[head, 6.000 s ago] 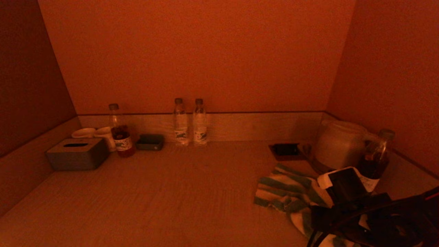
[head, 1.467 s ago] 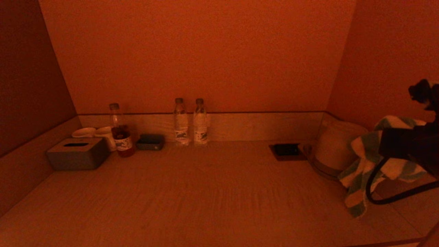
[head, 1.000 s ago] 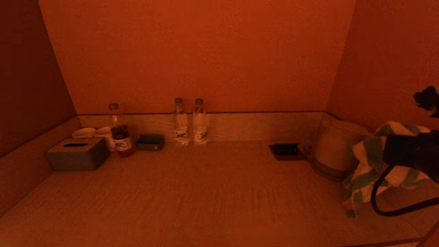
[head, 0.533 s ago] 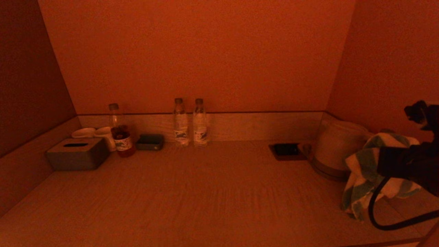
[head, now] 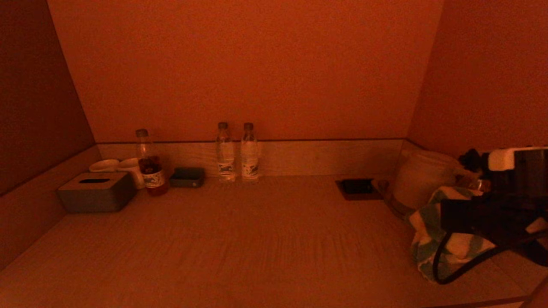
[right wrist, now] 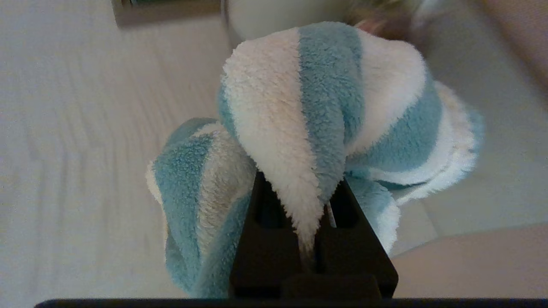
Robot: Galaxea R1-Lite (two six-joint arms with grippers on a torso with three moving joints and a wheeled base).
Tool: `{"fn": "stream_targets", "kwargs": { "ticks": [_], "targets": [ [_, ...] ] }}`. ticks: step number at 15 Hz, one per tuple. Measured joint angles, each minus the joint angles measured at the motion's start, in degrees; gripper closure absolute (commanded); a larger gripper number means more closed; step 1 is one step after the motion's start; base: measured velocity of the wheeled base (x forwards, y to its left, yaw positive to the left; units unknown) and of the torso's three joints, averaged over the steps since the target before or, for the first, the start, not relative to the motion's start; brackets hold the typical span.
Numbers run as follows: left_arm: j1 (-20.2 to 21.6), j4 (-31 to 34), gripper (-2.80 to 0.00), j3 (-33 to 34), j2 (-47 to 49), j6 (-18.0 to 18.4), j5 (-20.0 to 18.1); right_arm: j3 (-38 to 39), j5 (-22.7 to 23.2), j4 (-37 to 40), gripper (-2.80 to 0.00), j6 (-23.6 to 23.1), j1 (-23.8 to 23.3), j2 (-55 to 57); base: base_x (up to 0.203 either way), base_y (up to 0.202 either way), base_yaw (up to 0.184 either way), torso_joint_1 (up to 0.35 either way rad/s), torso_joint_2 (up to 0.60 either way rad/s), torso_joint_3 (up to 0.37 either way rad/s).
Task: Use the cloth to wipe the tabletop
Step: Place the tablecloth
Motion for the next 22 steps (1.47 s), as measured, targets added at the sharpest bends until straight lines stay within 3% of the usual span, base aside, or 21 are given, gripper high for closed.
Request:
{"fn": "stream_targets", "kwargs": {
  "ticks": [10, 20, 22],
  "targets": [
    [0.0, 0.0, 0.00, 0.0, 0.0, 0.0, 0.0, -2.7, 0.0, -9.4, 0.00, 1.0, 2.8, 16.8, 0.000, 0.000, 0.000, 0.000, 0.00, 0.000],
    [0.0, 0.0, 0.00, 0.0, 0.0, 0.0, 0.0, -2.0, 0.1, -9.5, 0.00, 3.1, 5.1, 19.2, 0.000, 0.000, 0.000, 0.000, 0.00, 0.000],
    [0.0, 0.0, 0.00, 0.0, 0.0, 0.0, 0.0, -1.9, -0.1, -9.6, 0.00, 3.9, 9.1, 18.1, 0.000, 0.000, 0.000, 0.000, 0.00, 0.000]
  ]
}}
